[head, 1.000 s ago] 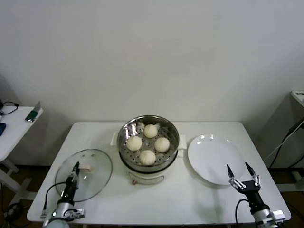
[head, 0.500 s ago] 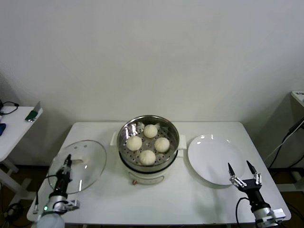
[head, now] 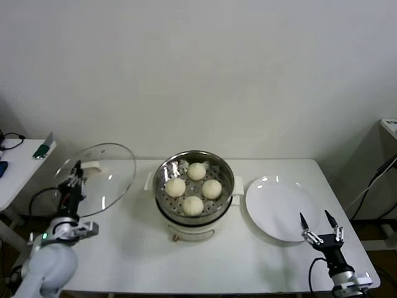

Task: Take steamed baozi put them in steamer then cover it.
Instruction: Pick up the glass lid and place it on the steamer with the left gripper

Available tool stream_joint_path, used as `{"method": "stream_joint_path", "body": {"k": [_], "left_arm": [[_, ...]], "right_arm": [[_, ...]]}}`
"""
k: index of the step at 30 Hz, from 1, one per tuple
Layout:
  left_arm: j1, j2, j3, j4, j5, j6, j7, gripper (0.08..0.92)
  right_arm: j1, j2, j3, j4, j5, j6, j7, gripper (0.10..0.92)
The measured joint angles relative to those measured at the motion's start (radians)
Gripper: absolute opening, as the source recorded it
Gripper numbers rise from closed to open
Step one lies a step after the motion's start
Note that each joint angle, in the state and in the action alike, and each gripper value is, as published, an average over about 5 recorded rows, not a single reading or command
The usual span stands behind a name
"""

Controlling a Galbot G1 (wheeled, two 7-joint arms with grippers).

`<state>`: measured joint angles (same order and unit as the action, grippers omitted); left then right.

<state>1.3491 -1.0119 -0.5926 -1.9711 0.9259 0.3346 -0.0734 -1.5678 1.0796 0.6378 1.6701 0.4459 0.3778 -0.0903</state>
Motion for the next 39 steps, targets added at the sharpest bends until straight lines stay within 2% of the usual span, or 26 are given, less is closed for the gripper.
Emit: {"method": "stream_joint_path", "body": {"k": [4, 8, 17, 22, 26, 31, 39], "left_arm": [[-0.058, 0.005, 0.095, -0.066, 0.027, 0.109, 0.079, 0.138], [-0.133, -0.023, 0.210, -0.101, 0.085, 0.205, 0.155, 0.138], [-0.251, -0.195, 0.462, -0.095, 0.310, 0.307, 0.283, 0.138], [-0.272, -0.304, 0.561, -0.054, 0.435, 0.316, 0.303, 0.138], [-0.279, -0.362, 0.615, -0.017, 0.501, 0.313, 0.305, 0.138], [-0.289, -0.402, 0.651, 0.026, 0.544, 0.306, 0.295, 0.138], [-0.312, -0.428, 0.678, 0.091, 0.574, 0.296, 0.265, 0.138]], "right_arm": [[0.007, 0.003, -0.005, 0.000, -0.018, -0.008, 0.009, 0.823], [0.018, 0.008, -0.009, -0.005, -0.029, -0.013, 0.020, 0.823], [0.051, 0.016, -0.021, -0.020, -0.042, -0.016, 0.041, 0.823], [0.062, 0.018, -0.021, -0.021, -0.042, -0.013, 0.050, 0.823], [0.068, 0.018, -0.018, -0.024, -0.043, -0.009, 0.055, 0.823], [0.071, 0.019, -0.016, -0.024, -0.045, -0.005, 0.060, 0.823], [0.065, 0.023, -0.006, -0.021, -0.048, 0.001, 0.067, 0.823]]}}
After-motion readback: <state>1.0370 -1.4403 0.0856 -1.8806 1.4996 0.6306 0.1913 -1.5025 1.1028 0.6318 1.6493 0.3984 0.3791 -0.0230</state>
